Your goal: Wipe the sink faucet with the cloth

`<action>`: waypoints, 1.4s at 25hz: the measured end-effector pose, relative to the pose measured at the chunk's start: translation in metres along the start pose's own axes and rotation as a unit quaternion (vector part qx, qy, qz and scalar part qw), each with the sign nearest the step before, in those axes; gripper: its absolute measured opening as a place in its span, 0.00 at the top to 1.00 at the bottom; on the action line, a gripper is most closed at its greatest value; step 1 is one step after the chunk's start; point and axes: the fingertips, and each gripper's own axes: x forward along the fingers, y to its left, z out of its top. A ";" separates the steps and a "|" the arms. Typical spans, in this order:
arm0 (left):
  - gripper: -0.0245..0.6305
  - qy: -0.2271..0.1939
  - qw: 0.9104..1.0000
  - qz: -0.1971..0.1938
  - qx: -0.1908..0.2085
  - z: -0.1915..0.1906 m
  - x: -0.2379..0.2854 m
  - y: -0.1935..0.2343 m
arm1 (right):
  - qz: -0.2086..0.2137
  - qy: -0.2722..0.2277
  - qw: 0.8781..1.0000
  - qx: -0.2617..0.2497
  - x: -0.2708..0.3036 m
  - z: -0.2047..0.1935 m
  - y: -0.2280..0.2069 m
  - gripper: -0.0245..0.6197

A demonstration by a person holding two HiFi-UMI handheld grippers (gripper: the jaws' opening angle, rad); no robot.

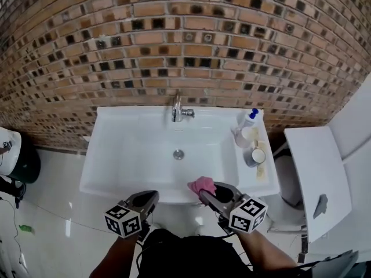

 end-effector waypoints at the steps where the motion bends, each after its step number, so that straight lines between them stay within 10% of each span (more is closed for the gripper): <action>1: 0.95 0.001 1.000 -0.002 0.003 0.003 -0.002 0.002 | -0.006 -0.003 1.000 0.005 0.002 0.000 0.000 0.77; 35: 0.95 0.024 0.998 -0.044 0.025 0.026 -0.013 0.032 | -0.072 -0.022 0.997 0.023 0.018 -0.004 0.013 0.78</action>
